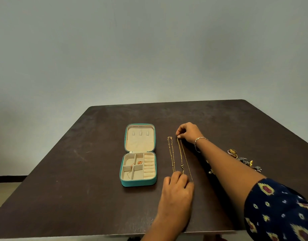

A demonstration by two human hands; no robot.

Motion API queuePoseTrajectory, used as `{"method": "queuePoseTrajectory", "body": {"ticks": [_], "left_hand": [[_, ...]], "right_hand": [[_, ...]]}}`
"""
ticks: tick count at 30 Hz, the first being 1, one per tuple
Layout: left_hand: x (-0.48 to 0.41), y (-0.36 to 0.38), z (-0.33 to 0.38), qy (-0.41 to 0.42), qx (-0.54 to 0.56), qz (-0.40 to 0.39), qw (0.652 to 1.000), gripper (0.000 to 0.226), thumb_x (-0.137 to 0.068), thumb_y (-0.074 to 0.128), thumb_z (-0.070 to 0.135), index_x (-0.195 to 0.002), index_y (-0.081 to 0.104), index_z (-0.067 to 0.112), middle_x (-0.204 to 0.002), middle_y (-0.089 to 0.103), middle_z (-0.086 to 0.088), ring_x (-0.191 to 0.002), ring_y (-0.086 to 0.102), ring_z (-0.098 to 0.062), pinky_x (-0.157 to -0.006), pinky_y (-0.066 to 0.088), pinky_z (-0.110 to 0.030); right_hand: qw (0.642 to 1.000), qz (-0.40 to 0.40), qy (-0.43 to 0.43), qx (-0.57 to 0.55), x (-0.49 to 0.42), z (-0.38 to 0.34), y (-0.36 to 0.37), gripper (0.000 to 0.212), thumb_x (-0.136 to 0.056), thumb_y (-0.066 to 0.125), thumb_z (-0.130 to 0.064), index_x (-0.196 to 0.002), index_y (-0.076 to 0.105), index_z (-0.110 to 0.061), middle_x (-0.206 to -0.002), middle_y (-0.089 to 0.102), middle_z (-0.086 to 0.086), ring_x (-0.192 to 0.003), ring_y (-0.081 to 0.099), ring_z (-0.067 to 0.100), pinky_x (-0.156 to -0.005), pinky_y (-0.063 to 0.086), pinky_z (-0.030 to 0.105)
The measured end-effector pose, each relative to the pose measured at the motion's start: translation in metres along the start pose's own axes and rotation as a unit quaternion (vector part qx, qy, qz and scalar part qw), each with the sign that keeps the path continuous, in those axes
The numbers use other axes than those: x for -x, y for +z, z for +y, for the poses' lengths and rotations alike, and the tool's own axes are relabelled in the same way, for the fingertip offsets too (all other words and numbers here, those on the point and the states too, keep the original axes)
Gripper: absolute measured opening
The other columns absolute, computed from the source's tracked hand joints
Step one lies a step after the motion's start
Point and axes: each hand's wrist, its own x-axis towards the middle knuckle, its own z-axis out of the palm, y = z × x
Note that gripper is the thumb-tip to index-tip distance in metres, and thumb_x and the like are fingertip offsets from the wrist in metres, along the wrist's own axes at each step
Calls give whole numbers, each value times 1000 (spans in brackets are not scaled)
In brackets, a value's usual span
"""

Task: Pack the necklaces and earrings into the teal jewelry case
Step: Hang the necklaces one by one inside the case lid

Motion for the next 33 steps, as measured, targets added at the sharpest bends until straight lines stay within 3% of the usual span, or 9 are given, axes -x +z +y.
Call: {"method": "queuePoseTrajectory", "body": {"ticks": [5, 12, 17, 20, 23, 25, 29, 33], "left_hand": [[0, 0, -1, -21, 19, 23, 999, 8, -71, 56, 25, -76, 62, 24, -80, 59, 7, -82, 43, -12, -63, 28, -24], [0, -15, 1, -39, 65, 110, 991, 21, -75, 50, 17, -92, 61, 19, -87, 61, 4, -86, 46, -11, -65, 35, -20], [6, -36, -23, -122, 134, 201, 963, 19, -80, 49, 13, -91, 65, 12, -87, 63, -3, -87, 47, -12, -77, 39, -22], [7, -48, -59, -200, 124, 225, 945, 21, -81, 46, 18, -87, 65, 11, -86, 64, -4, -89, 45, -13, -77, 38, -25], [10, -56, -92, -292, 130, 220, 921, 22, -83, 44, 20, -87, 65, 13, -88, 63, -2, -91, 46, -13, -74, 42, -27], [15, -56, -108, -325, 136, 211, 912, 14, -83, 52, 11, -87, 65, 13, -88, 63, 0, -92, 50, -17, -74, 37, -21], [23, -52, -117, -346, 171, 163, 908, 13, -82, 61, 2, -89, 65, 11, -92, 62, 1, -96, 52, -16, -71, 30, -11], [24, -50, -117, -340, 189, 111, 914, 18, -82, 58, 1, -94, 65, 13, -102, 61, 3, -100, 48, -8, -76, 35, -17]], "right_hand": [[999, 23, -23, -12, 8, -5, -6, 9, -82, 64, -3, -90, 66, -5, -97, 67, 10, -89, 59, 17, -82, 47, 27], [991, 55, -123, -13, 39, -35, -8, 6, -82, 64, -7, -87, 67, -7, -89, 66, 5, -82, 57, 12, -77, 49, 24], [982, 30, -183, -27, 64, -67, 1, 6, -79, 67, -7, -85, 69, -8, -83, 66, 2, -78, 57, 10, -72, 46, 20], [976, -8, -219, -2, 74, -83, 13, 9, -77, 69, -6, -86, 70, -8, -88, 70, 6, -81, 60, 16, -75, 46, 27], [967, -39, -247, 53, 81, -98, 24, 11, -79, 67, -9, -89, 71, -11, -95, 69, 6, -89, 61, 18, -81, 48, 33], [956, -54, -269, 101, 84, -106, 30, 14, -82, 63, -9, -93, 71, -12, -98, 69, 5, -92, 59, 18, -81, 45, 30], [935, -87, -275, 206, 83, -116, 44, 19, -85, 56, -12, -97, 71, -17, -104, 66, 5, -99, 57, 21, -78, 43, 29], [928, -128, -235, 259, 77, -120, 57, 18, -81, 62, -15, -96, 71, -20, -104, 67, 4, -100, 59, 23, -79, 47, 31]]}}
